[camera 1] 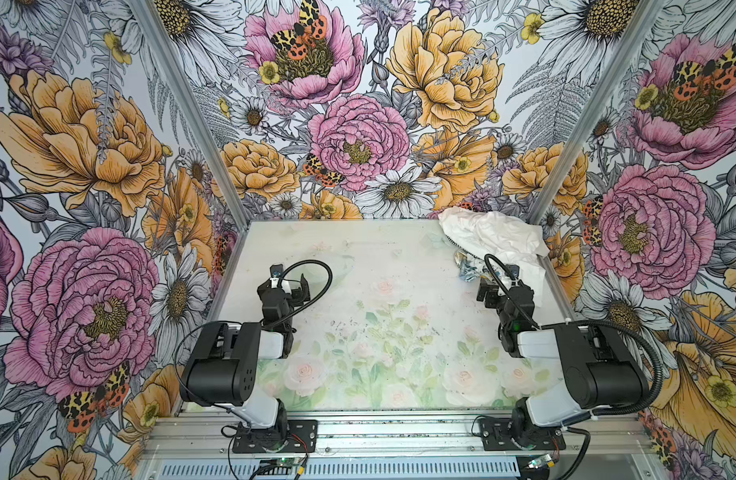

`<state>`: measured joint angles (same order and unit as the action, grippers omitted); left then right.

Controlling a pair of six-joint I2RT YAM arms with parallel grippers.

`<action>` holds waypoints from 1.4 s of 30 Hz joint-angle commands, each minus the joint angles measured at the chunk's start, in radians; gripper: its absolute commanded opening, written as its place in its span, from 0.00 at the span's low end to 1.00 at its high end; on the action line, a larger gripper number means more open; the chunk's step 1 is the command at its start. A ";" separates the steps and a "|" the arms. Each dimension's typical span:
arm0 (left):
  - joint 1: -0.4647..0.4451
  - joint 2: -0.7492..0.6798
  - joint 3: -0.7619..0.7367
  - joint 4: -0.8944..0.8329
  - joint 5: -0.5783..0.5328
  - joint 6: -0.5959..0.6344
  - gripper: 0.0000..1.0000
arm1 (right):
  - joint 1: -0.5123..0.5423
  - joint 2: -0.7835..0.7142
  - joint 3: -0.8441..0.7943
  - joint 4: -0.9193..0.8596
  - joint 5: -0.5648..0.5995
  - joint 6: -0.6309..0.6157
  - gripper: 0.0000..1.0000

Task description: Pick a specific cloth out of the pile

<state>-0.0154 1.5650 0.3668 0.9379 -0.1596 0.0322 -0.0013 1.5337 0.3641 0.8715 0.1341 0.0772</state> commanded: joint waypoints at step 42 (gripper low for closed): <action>-0.605 -0.407 0.512 -0.970 -0.004 0.047 0.99 | 0.139 -0.343 0.061 -0.281 0.272 0.101 0.94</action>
<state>-0.5743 1.1332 0.7494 0.3622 -0.3565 0.1493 0.1345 1.1912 0.3725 0.7464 0.3862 0.0990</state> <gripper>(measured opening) 0.988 0.942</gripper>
